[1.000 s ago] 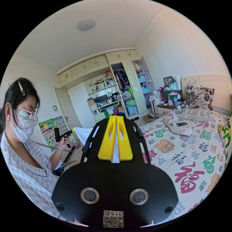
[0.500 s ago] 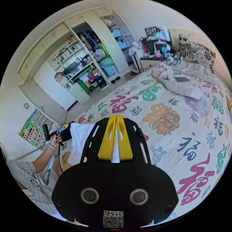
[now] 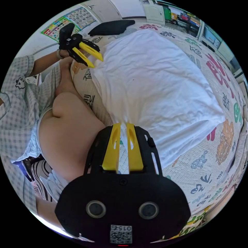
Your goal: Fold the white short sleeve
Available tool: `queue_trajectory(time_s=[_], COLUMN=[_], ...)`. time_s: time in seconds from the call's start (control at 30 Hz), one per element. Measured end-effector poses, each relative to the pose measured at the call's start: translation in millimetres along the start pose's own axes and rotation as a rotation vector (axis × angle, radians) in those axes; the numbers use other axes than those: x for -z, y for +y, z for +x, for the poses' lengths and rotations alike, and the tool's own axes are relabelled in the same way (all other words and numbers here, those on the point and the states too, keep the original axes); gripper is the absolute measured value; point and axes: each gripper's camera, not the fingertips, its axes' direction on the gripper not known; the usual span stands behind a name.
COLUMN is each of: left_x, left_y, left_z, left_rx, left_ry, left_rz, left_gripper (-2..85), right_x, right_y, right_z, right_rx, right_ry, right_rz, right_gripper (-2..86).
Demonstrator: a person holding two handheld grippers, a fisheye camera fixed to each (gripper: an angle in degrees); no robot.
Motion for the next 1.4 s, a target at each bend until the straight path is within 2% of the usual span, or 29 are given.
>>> queue_trajectory(time_s=[0.13,0.27,0.43,0.57,0.7,0.8,0.87,0.97,1.03,1.13,1.23,1.33,1.4], left_x=[5,23,68,102,129,121,116,97,75,55,43,31,22], left_y=[-9,-13,-43,-102,-190,-202,-186,-132,-72,2,44,46,36], left_z=[-24,-43,-92,-148,-224,-258,-257,-225,-194,-155,-126,-120,-121], left_rx=[0.119,0.172,0.203,0.179,0.289,0.483,0.490,0.425,0.461,0.608,0.727,0.752,0.747], left_ry=[0.071,0.161,0.209,0.102,-0.131,-0.201,-0.150,-0.131,-0.109,-0.010,0.059,0.173,0.167], left_rz=[0.033,0.104,0.237,0.319,0.478,0.523,0.541,0.428,0.277,0.172,0.105,0.121,0.088], left_gripper=[1.1,-0.4,-0.7,-0.6,0.2,2.9,5.8,8.3,9.9,11.6,12.6,12.6,11.5], right_x=[4,22,80,142,221,229,219,178,132,87,62,59,59], right_y=[7,21,34,17,-16,-14,1,50,108,187,240,255,255], right_z=[13,27,63,120,215,264,268,251,224,192,175,169,174], right_rx=[-0.003,-0.040,-0.129,-0.238,-0.518,-0.724,-0.707,-0.611,-0.650,-0.784,-0.905,-0.918,-0.906], right_ry=[0.009,0.006,0.102,0.270,0.426,0.328,0.298,0.185,0.151,0.048,-0.099,-0.124,-0.152], right_rz=[0.013,0.086,0.226,0.324,0.591,0.660,0.651,0.542,0.403,0.319,0.318,0.378,0.395], right_gripper=[0.4,-0.5,-0.8,-0.8,-0.5,0.4,2.4,6.3,7.6,7.9,8.6,7.2,3.7])
